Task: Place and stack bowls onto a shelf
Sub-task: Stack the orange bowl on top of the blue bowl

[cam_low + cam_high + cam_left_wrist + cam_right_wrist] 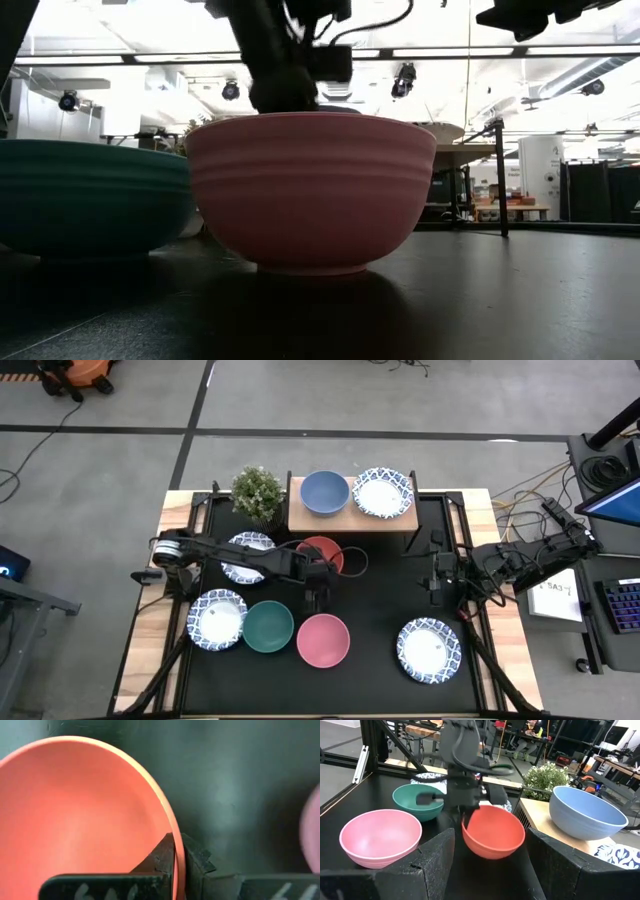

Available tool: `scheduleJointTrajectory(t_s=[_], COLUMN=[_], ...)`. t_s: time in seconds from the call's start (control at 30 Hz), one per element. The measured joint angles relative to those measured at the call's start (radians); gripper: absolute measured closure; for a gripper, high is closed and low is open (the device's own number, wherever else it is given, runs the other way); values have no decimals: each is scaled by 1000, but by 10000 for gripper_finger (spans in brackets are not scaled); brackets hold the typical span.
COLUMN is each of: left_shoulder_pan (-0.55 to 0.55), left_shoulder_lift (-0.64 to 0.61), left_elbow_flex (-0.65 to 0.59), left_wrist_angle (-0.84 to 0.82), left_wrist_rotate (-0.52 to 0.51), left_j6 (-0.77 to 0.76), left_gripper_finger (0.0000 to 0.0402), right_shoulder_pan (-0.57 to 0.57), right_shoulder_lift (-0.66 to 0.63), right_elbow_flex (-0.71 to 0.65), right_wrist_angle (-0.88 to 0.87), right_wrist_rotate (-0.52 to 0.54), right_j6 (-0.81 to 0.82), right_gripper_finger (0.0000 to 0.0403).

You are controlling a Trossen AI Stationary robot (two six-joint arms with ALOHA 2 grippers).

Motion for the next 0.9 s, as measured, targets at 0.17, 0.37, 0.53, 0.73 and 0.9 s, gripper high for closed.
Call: scheduleJointTrajectory(t_s=[0.17,0.37,0.53,0.73,0.9], left_shoulder_pan=[-29,-68,-62,30,170], left_shoulder_lift=[0,-9,-27,-32,-32], left_elbow_flex=[116,303,477,658,701], left_wrist_angle=[-169,-380,-474,-524,-528], left_wrist_rotate=[-1,0,1,0,44], left_j6=[59,161,302,439,503], left_gripper_finger=[401,401,401,401,401], right_shoulder_pan=[0,0,0,0,0], right_shoulder_lift=[0,0,0,0,0], right_elbow_flex=[0,0,0,0,0], right_wrist_angle=[0,0,0,0,0], right_wrist_rotate=[0,0,0,0,0], right_j6=[0,5,7,7,7], right_gripper_finger=[168,168,168,168,168])
